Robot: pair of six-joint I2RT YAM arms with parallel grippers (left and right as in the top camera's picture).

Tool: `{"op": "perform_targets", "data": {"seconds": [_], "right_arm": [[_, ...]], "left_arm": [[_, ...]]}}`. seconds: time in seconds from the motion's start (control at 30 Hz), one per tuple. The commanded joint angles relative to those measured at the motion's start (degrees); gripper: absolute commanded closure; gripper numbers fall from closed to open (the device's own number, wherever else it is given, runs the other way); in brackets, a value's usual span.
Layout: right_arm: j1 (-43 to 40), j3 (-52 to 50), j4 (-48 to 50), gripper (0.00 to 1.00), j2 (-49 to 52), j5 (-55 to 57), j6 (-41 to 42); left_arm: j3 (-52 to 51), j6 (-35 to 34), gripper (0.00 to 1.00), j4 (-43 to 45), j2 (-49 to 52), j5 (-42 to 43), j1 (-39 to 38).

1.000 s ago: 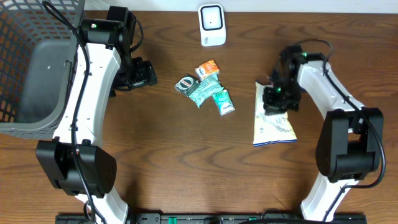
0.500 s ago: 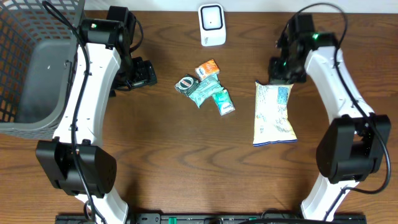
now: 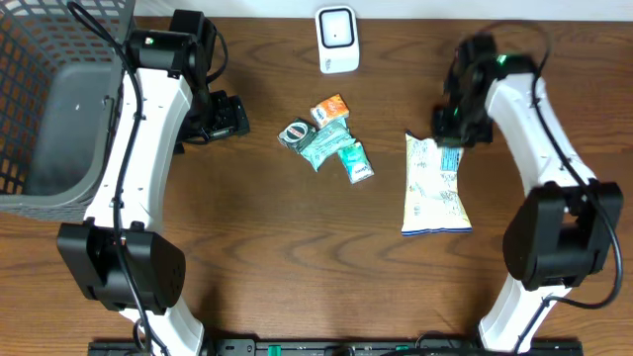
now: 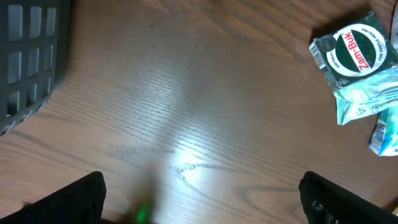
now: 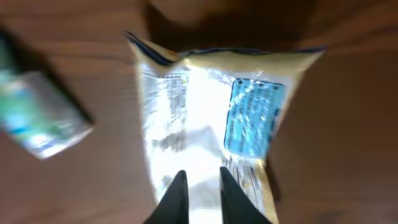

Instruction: Scan the item barcode

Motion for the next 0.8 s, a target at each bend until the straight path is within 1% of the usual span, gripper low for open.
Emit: {"op": "perform_targets", "data": {"seconds": [0.0,0.07,0.1,0.13,0.23,0.27,0.47,0.57,0.77], "right_arm": [[0.17,6.49,-3.67,0.86,-1.11,-0.17,0.39],[0.63,7.69,-5.57,0.82,-1.11,-0.20,0.37],[0.90,7.78,-6.36,0.81,-1.11,-0.17,0.35],[1.16,7.78,-7.32,0.82,-1.11,-0.20,0.02],[1.70,7.80,-9.33,0.91,-1.11,-0.28,-0.04],[1.77,7.85,-9.68,0.91,-1.22,-0.52,-0.04],[1.75,9.01,-11.21,0.89,-2.71,-4.70,-0.07],[1.75,9.40,-12.44,0.83,-3.63,-4.70,-0.09],[2.21,8.31,-15.80,0.83,-3.67,-4.37,-1.81]], "left_arm": [[-0.13,-0.35,0.02,-0.13,-0.96,0.11,0.02],[-0.13,-0.35,0.02,-0.13,-0.96,0.11,0.02],[-0.13,-0.35,0.02,-0.13,-0.96,0.11,0.02],[-0.13,-0.35,0.02,-0.13,-0.96,0.11,0.02],[-0.13,-0.35,0.02,-0.13,-0.96,0.11,0.02],[-0.13,-0.35,0.02,-0.13,-0.96,0.11,0.02],[-0.13,-0.35,0.02,-0.11,-0.96,0.11,0.02],[-0.13,-0.35,0.02,-0.11,-0.96,0.11,0.02],[-0.13,-0.35,0.02,-0.13,-0.96,0.11,0.02]]}}
